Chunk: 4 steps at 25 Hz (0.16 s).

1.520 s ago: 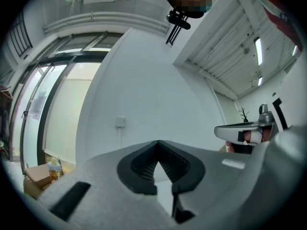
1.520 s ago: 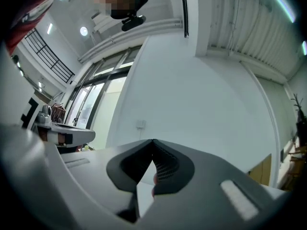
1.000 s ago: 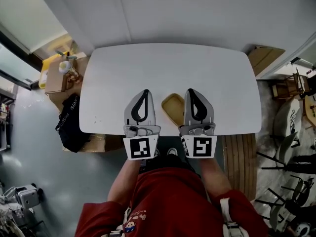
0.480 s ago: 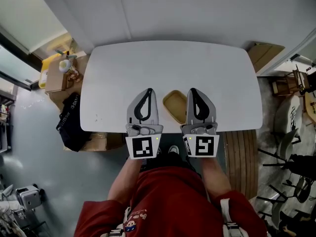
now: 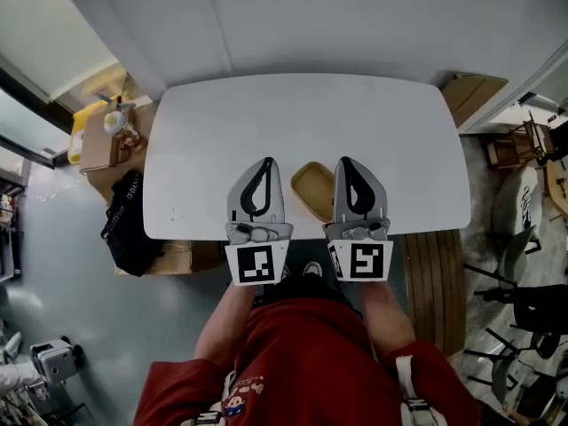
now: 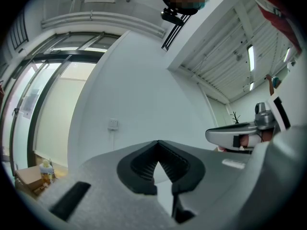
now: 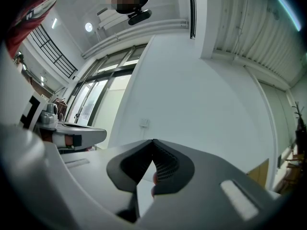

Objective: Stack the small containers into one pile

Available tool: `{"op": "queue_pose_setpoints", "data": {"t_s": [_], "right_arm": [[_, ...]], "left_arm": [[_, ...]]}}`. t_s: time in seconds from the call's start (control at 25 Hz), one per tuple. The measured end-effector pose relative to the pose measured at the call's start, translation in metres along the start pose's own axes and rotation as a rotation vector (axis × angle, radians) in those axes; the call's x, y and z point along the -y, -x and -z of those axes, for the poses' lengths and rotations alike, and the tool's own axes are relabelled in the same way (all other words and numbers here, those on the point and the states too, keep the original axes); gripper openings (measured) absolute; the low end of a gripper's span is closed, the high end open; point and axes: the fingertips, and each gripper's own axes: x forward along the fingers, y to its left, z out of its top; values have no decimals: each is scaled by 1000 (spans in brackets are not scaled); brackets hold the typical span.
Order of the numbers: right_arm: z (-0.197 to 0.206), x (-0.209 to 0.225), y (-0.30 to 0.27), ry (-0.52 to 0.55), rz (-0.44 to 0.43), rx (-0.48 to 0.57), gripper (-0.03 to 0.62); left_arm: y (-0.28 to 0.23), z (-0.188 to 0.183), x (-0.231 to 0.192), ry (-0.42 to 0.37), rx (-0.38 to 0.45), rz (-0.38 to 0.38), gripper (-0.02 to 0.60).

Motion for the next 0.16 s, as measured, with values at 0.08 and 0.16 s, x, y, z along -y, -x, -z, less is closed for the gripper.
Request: {"op": "queue_pose_setpoints", "data": {"t_s": [0.08,0.16], "right_arm": [[-1,2,0,1,2,2,0],[-1,4,-1,4,6,3,0]], "left_arm": [[-1,0,0,-2,3,1,2],[-3,-1,1,-7,8,5,2]]}}
